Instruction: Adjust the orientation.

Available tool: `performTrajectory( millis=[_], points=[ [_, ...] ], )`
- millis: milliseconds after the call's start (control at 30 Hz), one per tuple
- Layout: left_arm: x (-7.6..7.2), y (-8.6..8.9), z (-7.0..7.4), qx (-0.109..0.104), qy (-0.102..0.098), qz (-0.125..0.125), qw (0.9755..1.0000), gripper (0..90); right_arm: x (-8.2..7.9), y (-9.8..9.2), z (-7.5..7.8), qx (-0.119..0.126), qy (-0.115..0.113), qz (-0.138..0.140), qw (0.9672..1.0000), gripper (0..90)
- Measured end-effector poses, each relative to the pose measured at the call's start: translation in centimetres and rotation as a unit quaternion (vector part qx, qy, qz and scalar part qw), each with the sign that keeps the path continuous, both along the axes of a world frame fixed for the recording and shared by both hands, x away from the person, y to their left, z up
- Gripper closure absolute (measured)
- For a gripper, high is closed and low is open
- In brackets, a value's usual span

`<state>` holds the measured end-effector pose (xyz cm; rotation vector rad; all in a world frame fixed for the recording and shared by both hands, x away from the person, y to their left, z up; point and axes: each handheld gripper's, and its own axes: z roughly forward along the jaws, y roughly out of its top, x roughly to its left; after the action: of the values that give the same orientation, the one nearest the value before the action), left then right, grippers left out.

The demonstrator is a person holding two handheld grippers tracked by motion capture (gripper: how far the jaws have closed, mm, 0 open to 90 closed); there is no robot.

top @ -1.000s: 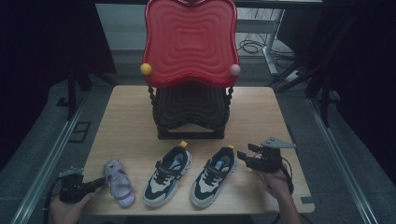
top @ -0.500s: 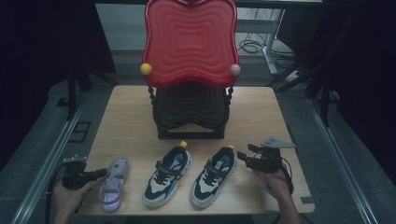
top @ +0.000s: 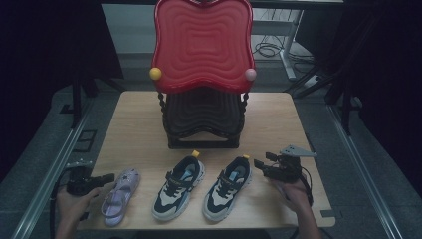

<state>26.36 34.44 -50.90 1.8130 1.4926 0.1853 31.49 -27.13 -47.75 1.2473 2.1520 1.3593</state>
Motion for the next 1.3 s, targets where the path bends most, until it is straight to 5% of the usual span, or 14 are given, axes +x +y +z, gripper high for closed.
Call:
performTrajectory(
  millis=[100,133,300,600,800,1100,1300],
  points=[
    [-0.4,-0.4,1.7,-0.017,-0.042,0.005,0.9990,88.4,-0.2,-0.5,0.2,0.006,-0.003,-0.009,0.9999,37.5],
    [-0.4,-0.4,1.7,-0.017,-0.042,0.005,0.9990,87.9,-0.2,-0.5,0.2,0.006,-0.003,-0.009,0.9999,37.5],
    [-0.6,-2.5,4.7,-0.030,-0.096,-0.017,0.9947,80.3,-0.6,-0.8,0.6,0.012,-0.011,-0.016,0.9997,37.7],
    [0.1,-4.8,6.6,-0.018,-0.100,-0.033,0.9942,52.8,-0.7,-1.1,0.4,0.010,-0.017,-0.008,0.9998,37.7],
    [0.3,-5.3,6.4,-0.015,-0.093,-0.045,0.9946,45.8,-0.6,-1.0,0.6,-0.004,-0.020,-0.008,0.9998,37.5],
    [0.4,-5.5,6.7,-0.020,-0.107,-0.049,0.9928,37.9,-2.4,-1.8,1.0,-0.020,-0.025,-0.026,0.9991,39.8],
    [0.1,-6.7,6.9,0.002,-0.100,-0.072,0.9924,36.9,-4.1,-3.1,1.3,-0.012,-0.025,-0.035,0.9990,51.7]
  ],
)
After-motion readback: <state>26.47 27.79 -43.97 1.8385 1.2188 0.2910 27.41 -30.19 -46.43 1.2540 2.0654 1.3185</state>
